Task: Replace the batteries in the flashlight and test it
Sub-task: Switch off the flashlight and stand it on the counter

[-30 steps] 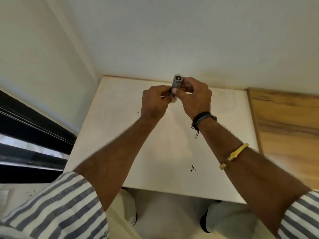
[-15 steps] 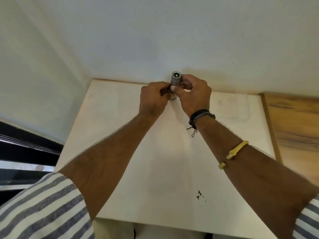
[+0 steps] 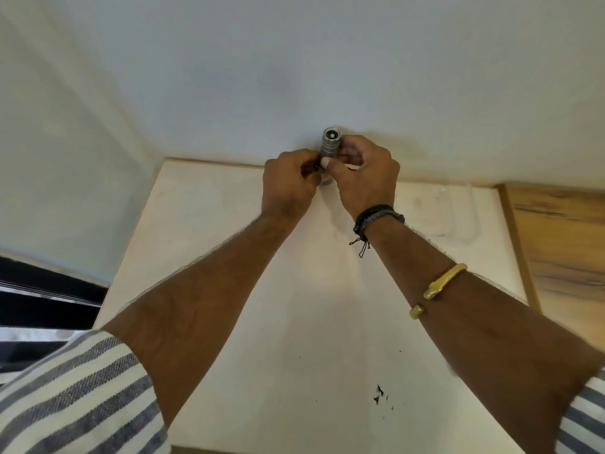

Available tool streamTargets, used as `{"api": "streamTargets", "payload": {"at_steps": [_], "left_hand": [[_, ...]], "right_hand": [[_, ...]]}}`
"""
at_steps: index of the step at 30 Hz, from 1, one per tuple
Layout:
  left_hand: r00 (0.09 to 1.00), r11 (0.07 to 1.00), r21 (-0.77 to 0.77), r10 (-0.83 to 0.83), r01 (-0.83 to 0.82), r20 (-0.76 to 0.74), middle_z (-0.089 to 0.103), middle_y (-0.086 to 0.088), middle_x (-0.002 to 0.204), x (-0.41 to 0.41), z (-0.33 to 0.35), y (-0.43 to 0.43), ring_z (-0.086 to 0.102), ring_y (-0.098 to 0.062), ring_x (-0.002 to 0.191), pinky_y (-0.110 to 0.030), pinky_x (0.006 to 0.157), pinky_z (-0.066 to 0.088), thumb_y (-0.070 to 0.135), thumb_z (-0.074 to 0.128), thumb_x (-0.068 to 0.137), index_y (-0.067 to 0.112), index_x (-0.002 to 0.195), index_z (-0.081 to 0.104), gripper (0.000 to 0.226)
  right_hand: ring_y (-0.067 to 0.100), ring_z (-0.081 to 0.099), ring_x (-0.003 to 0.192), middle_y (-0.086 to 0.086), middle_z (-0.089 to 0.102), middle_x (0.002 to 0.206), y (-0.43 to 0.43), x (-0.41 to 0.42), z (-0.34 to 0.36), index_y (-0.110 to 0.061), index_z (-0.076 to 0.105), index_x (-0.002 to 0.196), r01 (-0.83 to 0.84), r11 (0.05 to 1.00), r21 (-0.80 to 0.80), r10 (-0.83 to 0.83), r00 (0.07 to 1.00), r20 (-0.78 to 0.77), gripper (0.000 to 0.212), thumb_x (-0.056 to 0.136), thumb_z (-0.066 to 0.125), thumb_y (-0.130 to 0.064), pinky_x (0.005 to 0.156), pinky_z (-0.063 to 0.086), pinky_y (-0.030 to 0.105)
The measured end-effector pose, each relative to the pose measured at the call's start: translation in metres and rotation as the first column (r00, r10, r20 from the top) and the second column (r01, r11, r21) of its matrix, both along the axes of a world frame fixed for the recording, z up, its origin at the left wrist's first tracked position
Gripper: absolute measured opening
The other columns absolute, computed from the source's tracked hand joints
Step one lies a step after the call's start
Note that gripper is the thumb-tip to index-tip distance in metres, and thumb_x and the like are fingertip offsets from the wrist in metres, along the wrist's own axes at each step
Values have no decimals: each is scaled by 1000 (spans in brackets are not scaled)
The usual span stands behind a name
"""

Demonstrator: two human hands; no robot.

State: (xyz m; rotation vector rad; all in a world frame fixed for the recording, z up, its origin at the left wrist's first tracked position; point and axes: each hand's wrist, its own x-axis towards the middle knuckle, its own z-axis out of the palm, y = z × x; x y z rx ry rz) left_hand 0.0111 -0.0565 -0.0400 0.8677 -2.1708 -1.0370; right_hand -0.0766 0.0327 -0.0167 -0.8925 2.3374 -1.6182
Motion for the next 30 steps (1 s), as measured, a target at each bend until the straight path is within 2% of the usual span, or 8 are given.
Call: {"api": "streamTargets", "payload": {"at_steps": [3, 6, 10, 16, 18, 22, 25, 30], "left_hand": [[1000, 1000, 5, 7, -7, 10, 78, 6, 95, 0, 1, 2, 70, 0, 81, -24, 83, 58, 15, 71, 85, 20, 106, 76, 22], [999, 998, 45, 53, -52, -9, 77, 2, 100, 2, 6, 6, 71, -5, 86, -29, 86, 59, 14, 75, 82, 15, 109, 75, 27], [990, 989, 49, 138, -137, -18, 75, -2, 111, 16, 18, 21, 70, -10, 94, -23, 87, 57, 21, 77, 83, 11, 117, 70, 36], [983, 984, 39, 174, -171, -61, 72, 12, 96, 44, 39, 70, 67, 2, 81, -1, 74, 47, 26, 75, 86, 15, 108, 74, 25], [984, 988, 40, 155, -152, -85, 72, 12, 96, 55, 45, 93, 67, 1, 81, -4, 77, 49, 26, 75, 87, 15, 107, 74, 23], [991, 994, 71, 90, -83, -102, 75, 7, 98, 63, 44, 133, 69, 0, 83, -7, 77, 51, 23, 74, 87, 15, 107, 75, 21], [994, 997, 79, -10, 19, -111, 76, 3, 99, 68, 43, 171, 70, -2, 82, -10, 76, 53, 19, 75, 86, 13, 106, 75, 20], [980, 977, 72, -199, 199, -15, 76, -3, 102, 63, 34, 219, 71, -12, 87, -31, 82, 59, 17, 76, 85, 11, 109, 74, 25]], "right_hand": [[5, 70, 88, -4, 76, 99, 0, 0, 0, -12, 75, 112, -4, 1000, 12, 4, 1000, 13, 33, 79, 83, -11, 82, 56, 13], [9, 69, 93, -1, 75, 104, 5, 1, 3, -11, 71, 114, 14, 1000, 12, -15, 999, 33, 38, 78, 84, -11, 78, 54, 8], [12, 69, 94, 2, 74, 107, 26, 8, 15, -10, 69, 114, 68, 997, -32, -65, 995, 78, 38, 80, 84, -13, 76, 54, 8], [15, 72, 87, 1, 75, 94, 77, 27, 39, -11, 74, 104, 124, 988, -95, -110, 984, 142, 21, 84, 79, -11, 81, 62, 35], [18, 72, 85, 1, 75, 90, 101, 34, 47, -13, 74, 100, 145, 983, -114, -123, 975, 184, 16, 85, 78, -10, 73, 64, 41], [8, 71, 72, -5, 74, 79, 143, 40, 52, -15, 77, 96, 177, 977, -121, -145, 962, 233, 12, 84, 77, -12, 57, 63, 32], [10, 72, 71, -6, 74, 76, 185, 44, 55, -18, 77, 93, 187, 977, -106, -157, 957, 245, 12, 83, 77, -11, 55, 61, 28], [10, 70, 65, -4, 72, 72, 239, 40, 46, -20, 76, 88, 212, 977, -32, -193, 935, 298, 13, 84, 78, -8, 56, 61, 30]]}}
